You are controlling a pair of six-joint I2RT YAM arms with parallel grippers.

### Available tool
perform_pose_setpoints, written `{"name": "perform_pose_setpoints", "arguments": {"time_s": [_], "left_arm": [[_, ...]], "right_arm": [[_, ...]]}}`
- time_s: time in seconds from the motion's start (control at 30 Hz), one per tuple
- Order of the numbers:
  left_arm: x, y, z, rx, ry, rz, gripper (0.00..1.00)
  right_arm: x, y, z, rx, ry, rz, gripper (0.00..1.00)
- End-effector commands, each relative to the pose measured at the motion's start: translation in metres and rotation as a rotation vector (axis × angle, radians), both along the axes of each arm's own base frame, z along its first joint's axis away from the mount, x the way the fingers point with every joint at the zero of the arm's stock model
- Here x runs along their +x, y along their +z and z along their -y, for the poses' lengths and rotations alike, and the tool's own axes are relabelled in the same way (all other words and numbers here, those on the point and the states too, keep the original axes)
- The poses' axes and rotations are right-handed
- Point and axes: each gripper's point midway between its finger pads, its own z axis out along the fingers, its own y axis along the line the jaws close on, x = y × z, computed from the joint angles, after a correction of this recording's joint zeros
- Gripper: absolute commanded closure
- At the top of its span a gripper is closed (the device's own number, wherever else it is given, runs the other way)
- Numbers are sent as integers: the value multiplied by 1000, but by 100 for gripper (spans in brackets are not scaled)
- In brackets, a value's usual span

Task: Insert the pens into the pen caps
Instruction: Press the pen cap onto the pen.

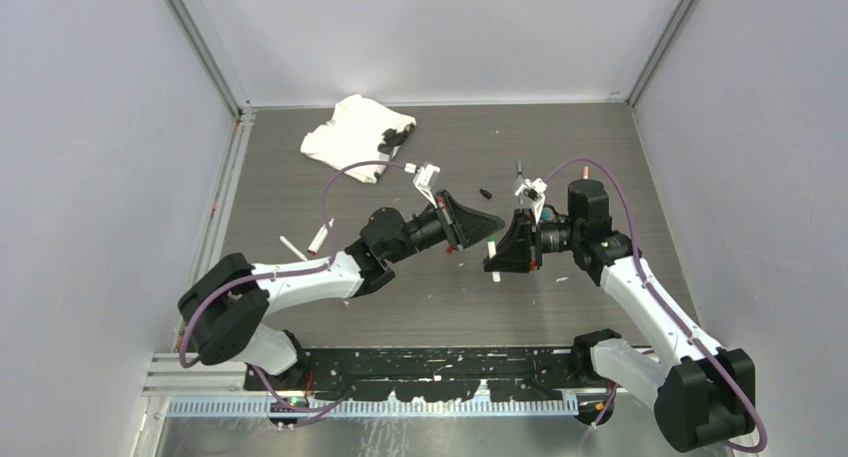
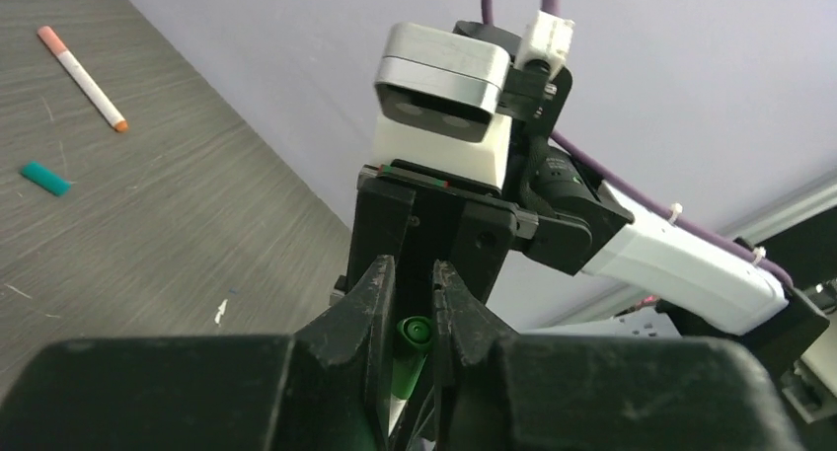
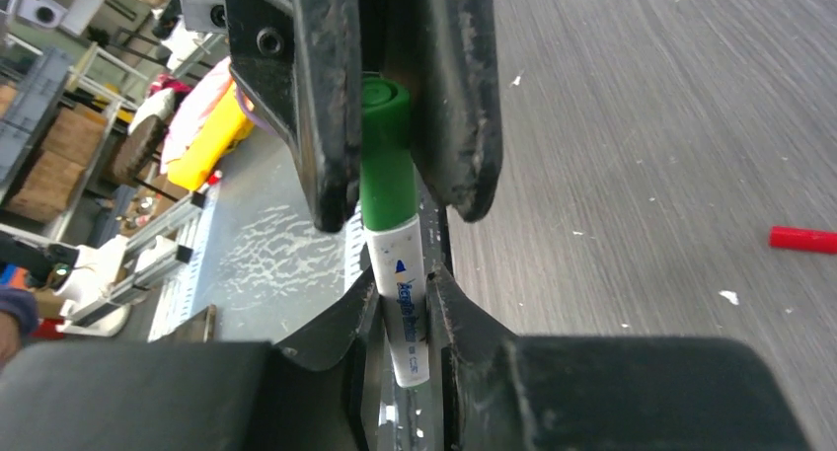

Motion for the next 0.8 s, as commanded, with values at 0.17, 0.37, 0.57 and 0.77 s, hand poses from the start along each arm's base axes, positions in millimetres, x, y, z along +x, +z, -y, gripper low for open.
{"name": "perform_pose_setpoints", "arguments": {"time_s": [0.17,0.37,0.57,0.77], "left_arm": [[-171,-118,-43,457,-742,-115,99],[-177,-107,-37,357,-800,-38,99],[-160,-93,-21,321,-736,5,99],[-92,-61,-23,297,-391,-13,60]], "right_arm": [[82,66,12,28,-302,327,99],[72,76,5,146,-240,269,99],[76,61,7,69,-253,289,99],[63,30,10,-91,-167,323,99]]}}
